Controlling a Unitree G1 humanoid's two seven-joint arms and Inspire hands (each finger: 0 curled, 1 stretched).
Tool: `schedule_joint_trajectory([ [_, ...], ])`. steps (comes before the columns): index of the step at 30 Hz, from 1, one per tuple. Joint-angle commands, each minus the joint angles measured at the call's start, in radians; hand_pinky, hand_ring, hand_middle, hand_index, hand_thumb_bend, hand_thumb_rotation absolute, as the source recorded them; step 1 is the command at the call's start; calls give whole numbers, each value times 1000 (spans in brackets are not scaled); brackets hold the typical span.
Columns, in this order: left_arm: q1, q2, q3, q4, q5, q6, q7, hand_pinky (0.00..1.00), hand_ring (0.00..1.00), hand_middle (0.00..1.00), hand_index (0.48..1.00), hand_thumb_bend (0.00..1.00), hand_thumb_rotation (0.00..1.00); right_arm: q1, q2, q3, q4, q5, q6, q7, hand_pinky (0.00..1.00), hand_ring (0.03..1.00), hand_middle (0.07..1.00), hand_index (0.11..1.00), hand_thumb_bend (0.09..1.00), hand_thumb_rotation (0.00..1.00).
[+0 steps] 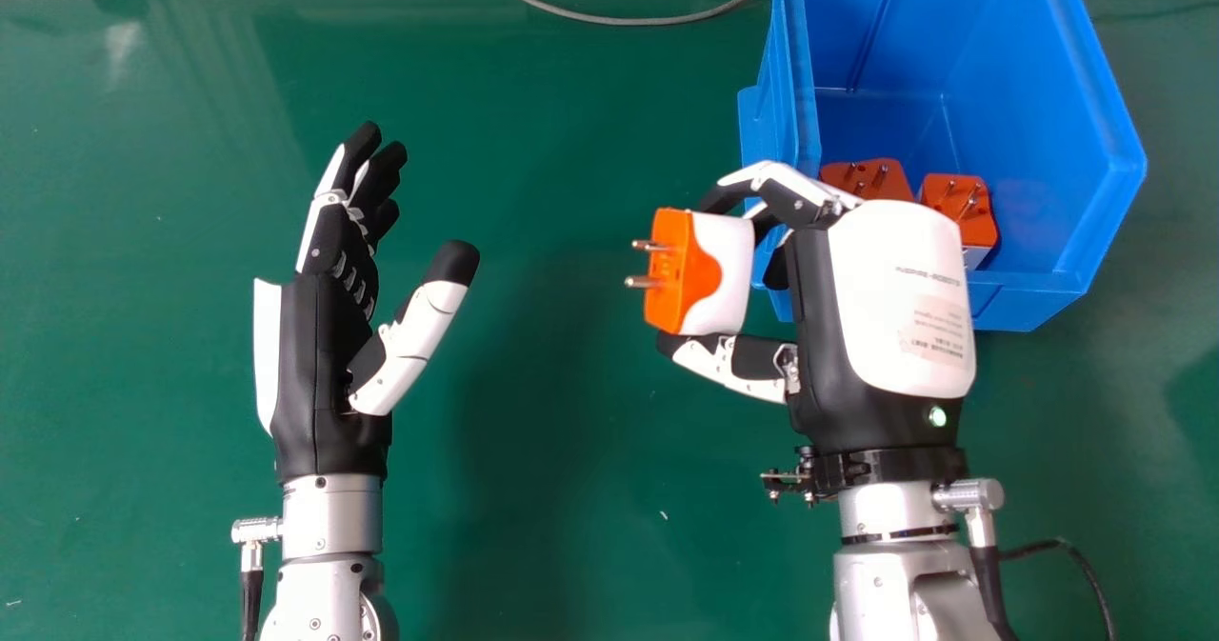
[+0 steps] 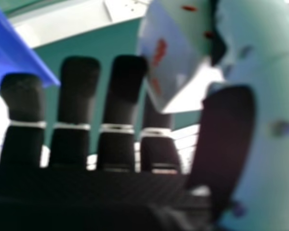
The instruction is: Pick all objects and put in blue box
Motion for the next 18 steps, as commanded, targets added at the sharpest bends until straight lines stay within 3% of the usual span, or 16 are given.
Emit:
schedule_joint_trajectory([
  [1, -10, -4, -3, -5, 4, -11, 0, 919, 908, 885, 890, 838, 553, -12, 11, -14, -7, 5, -20, -41, 222, 308, 445, 509, 522, 0],
  [3, -10, -4, -3, -5, 6, -13, 2, 921, 909, 886, 891, 839, 554, -12, 10, -17, -5, 8, -25, -49, 211, 294, 451, 504, 523, 0],
  [4, -10, -7, -3, -6, -5, -11, -7, 921, 909, 886, 891, 839, 554, -11, 11, -20, -4, 12, -28, -53, 211, 294, 451, 504, 523, 0],
  [6, -9, -7, -4, -7, -10, -11, -11, 921, 910, 886, 891, 839, 554, -11, 9, -27, 6, 15, -40, -77, 205, 287, 457, 501, 524, 0],
  [8, -9, -7, -2, -5, -2, -14, -4, 925, 912, 888, 892, 841, 549, -10, 12, -37, 13, 25, -48, -99, 204, 283, 453, 503, 524, 0],
  [13, -6, -8, -3, -6, -3, -14, -5, 924, 911, 887, 891, 839, 548, -7, 13, -66, 19, 31, -40, -131, 190, 264, 465, 495, 526, 0],
  [18, -1, -7, -4, -8, 6, -15, 2, 927, 913, 887, 890, 837, 548, 3, 11, -103, 12, 41, -36, -132, 189, 262, 446, 504, 524, 0],
])
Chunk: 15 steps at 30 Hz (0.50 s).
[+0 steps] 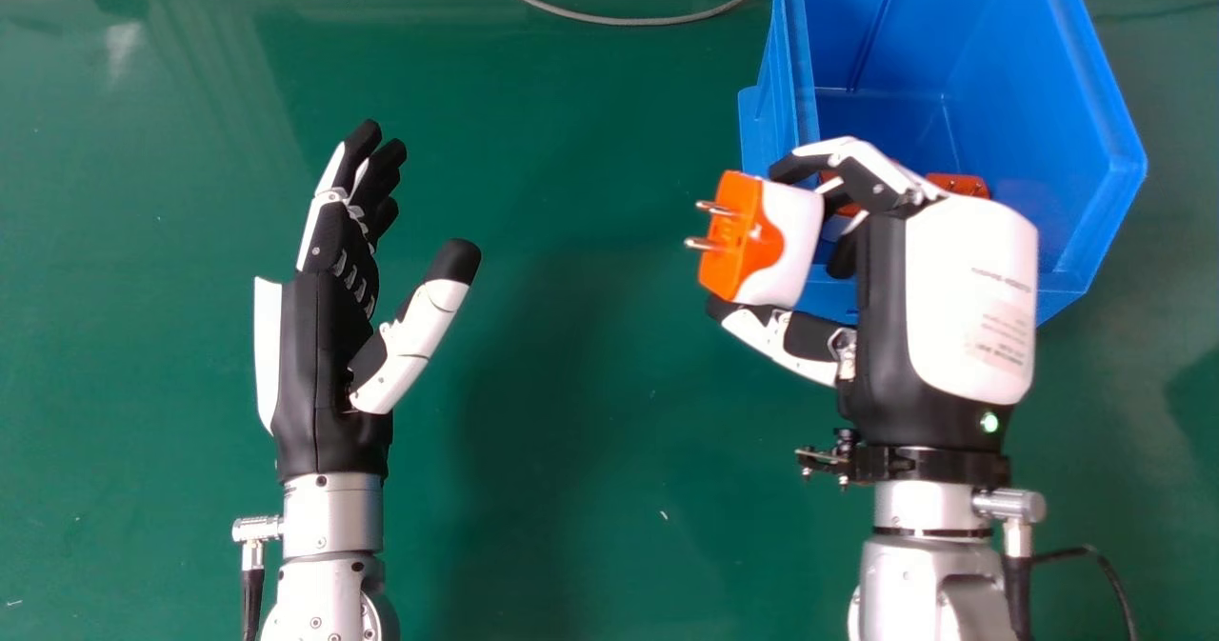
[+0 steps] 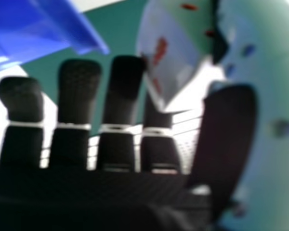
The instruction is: Pick all objects and put in blue box
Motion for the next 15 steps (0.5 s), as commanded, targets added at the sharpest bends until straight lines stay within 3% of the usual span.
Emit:
schedule_joint_trajectory([
  [1, -1, -6, -4, -8, 4, -16, -1, 927, 913, 887, 890, 837, 548, 1, 1, -21, -24, 8, -2, -24, 189, 262, 446, 504, 524, 0],
  [11, 9, -13, -5, -16, -12, -13, -14, 932, 915, 889, 890, 833, 546, 5, -6, -101, -6, 64, -43, -72, 245, 316, 436, 518, 522, 0],
  [15, 10, -13, -4, -12, -14, -16, -17, 933, 917, 891, 891, 835, 543, 2, -10, -126, -1, 62, -39, -89, 277, 329, 452, 532, 516, 0],
])
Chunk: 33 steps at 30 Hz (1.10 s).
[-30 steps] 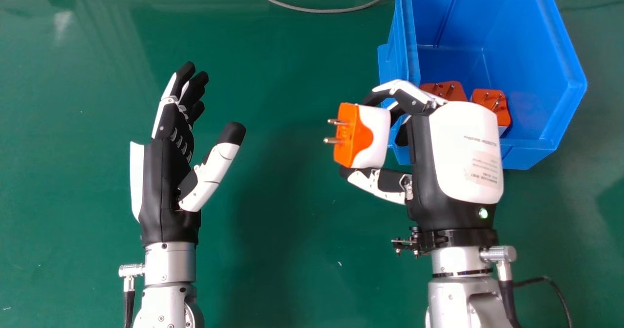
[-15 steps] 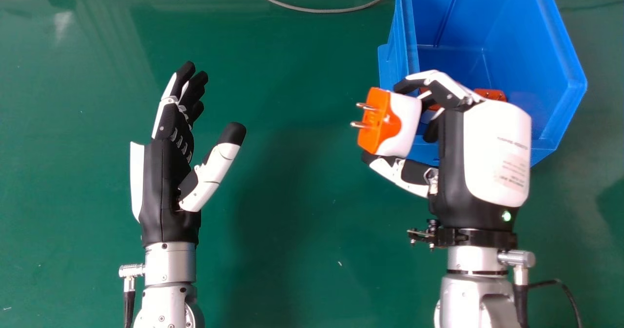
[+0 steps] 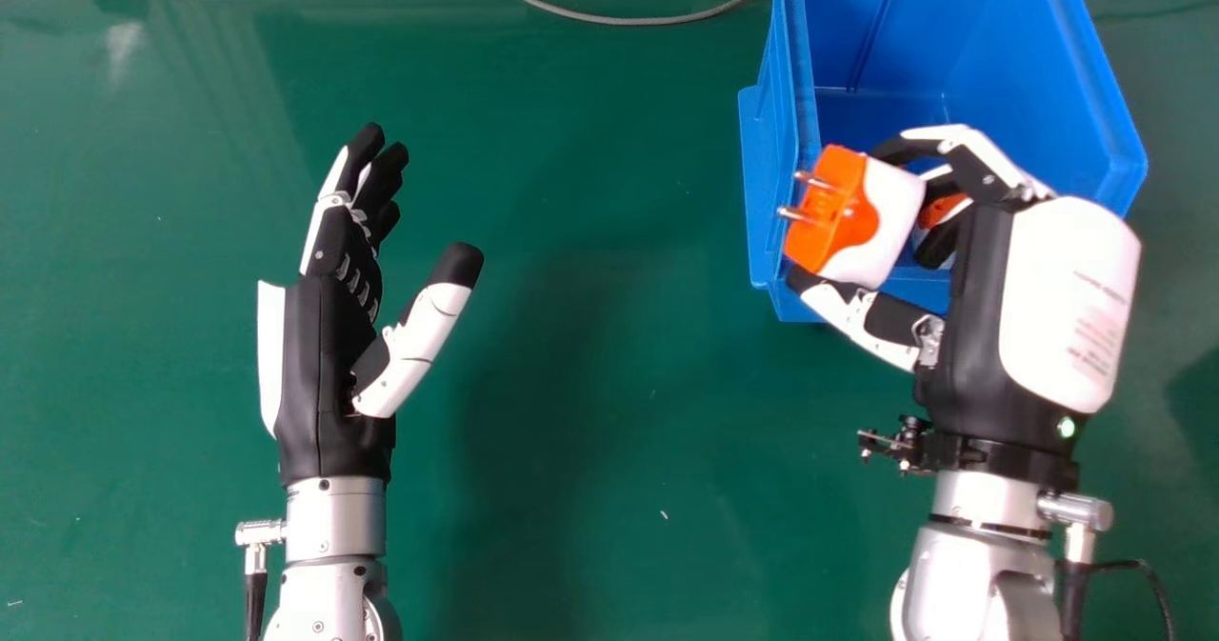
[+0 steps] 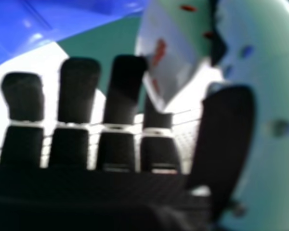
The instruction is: Pick all objects and put in blue box
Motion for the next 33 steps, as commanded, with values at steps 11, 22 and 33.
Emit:
schedule_joint_trajectory([
  [11, -5, -4, -1, -3, 23, -16, 27, 926, 912, 888, 888, 840, 546, -66, -34, -90, 1, 10, 11, -6, 323, 347, 472, 548, 509, 0],
  [22, -16, -6, -2, 1, 25, -10, 37, 920, 907, 885, 886, 845, 549, -229, -87, -108, 90, 4, 31, 32, 320, 345, 472, 555, 506, 0],
  [33, -29, -3, 0, 11, 36, -14, 50, 908, 904, 882, 885, 846, 552, -471, -176, -62, 295, -29, 82, 102, 262, 368, 449, 547, 508, 0],
])
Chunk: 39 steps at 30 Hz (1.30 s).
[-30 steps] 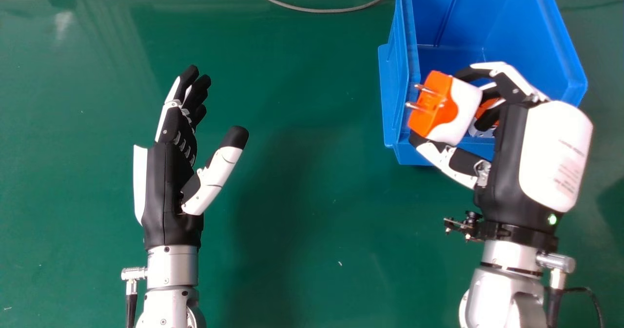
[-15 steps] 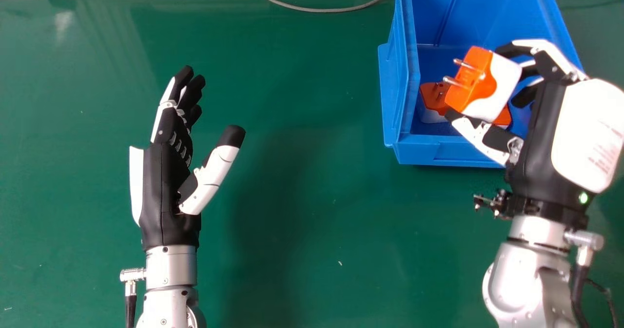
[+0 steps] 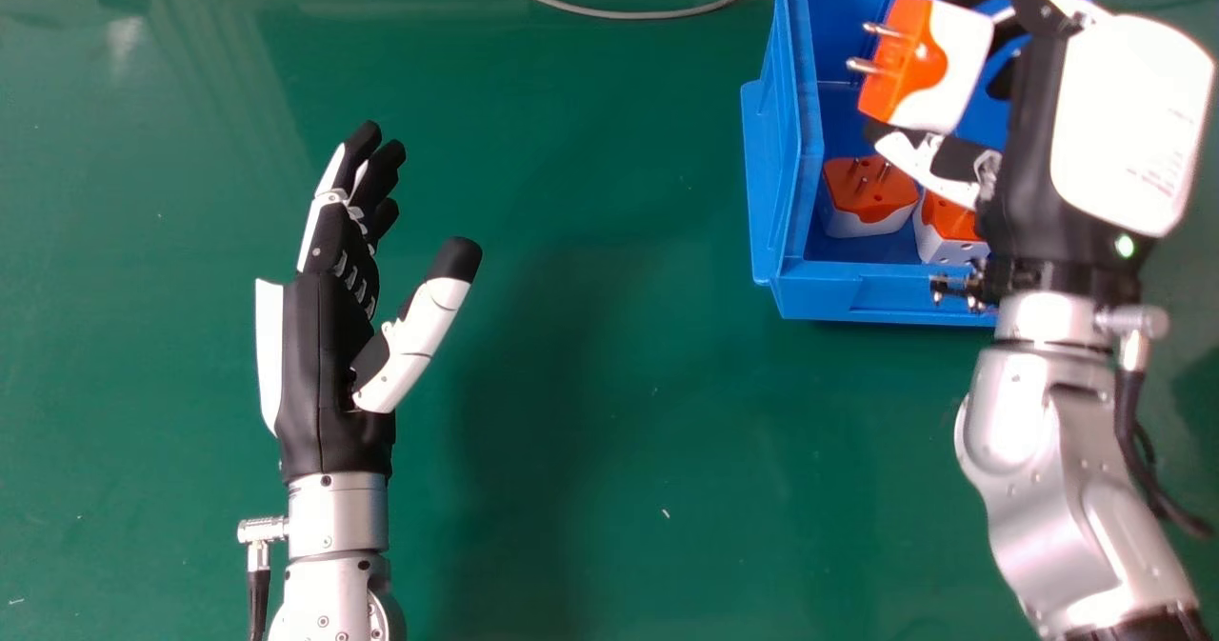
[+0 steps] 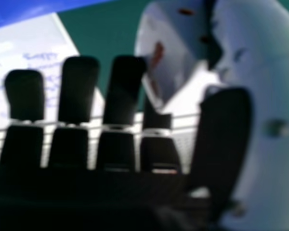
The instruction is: Pick all objects and put in blue box
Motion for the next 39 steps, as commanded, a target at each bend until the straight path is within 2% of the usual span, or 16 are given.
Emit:
schedule_joint_trajectory([
  [1, -16, -2, -1, 1, 6, -13, 6, 906, 903, 881, 886, 846, 551, -82, -30, 7, 34, -10, 3, 7, 262, 361, 452, 548, 507, 0],
  [4, -19, -3, -2, 5, 2, -12, 3, 902, 902, 880, 885, 846, 552, -141, -47, 14, 112, 4, -6, 15, 264, 357, 454, 549, 507, 0],
  [8, -26, -2, -3, 11, 9, -12, 12, 896, 899, 878, 883, 848, 554, -210, -60, 22, 209, 17, -4, 24, 255, 346, 457, 549, 507, 0],
  [13, -37, -5, -4, 19, 1, -15, 8, 894, 899, 877, 883, 850, 555, -294, -80, 39, 340, 42, -34, 31, 244, 341, 454, 548, 507, 0],
  [17, -41, -6, -1, 21, 7, -15, 19, 893, 898, 875, 883, 853, 555, -344, -100, 66, 430, 41, -52, 15, 245, 340, 452, 546, 507, 0],
  [25, -53, -3, -2, 31, 14, -20, 24, 885, 892, 871, 882, 861, 558, -423, -129, 123, 555, 31, -29, 40, 241, 339, 453, 545, 508, 0],
  [28, -57, -5, 0, 31, 8, -15, 19, 883, 890, 871, 881, 863, 561, -447, -135, 142, 593, 37, -28, 52, 242, 340, 454, 544, 508, 0],
  [30, -59, -6, 0, 32, 1, -15, 11, 883, 890, 871, 881, 863, 561, -468, -136, 155, 626, 39, -25, 64, 242, 340, 454, 544, 508, 0],
  [33, -64, -7, 0, 36, 3, -16, 14, 883, 890, 871, 882, 865, 562, -503, -140, 182, 671, 36, -9, 117, 242, 340, 455, 544, 509, 0],
  [35, -66, -4, 0, 38, 13, -16, 23, 883, 891, 872, 883, 866, 561, -522, -146, 208, 677, 27, 20, 189, 231, 325, 444, 538, 511, 0],
  [39, -71, -5, 1, 41, 12, -15, 24, 881, 892, 872, 883, 869, 562, -573, -148, 279, 679, -9, 131, 416, 170, 257, 456, 513, 520, 0],
])
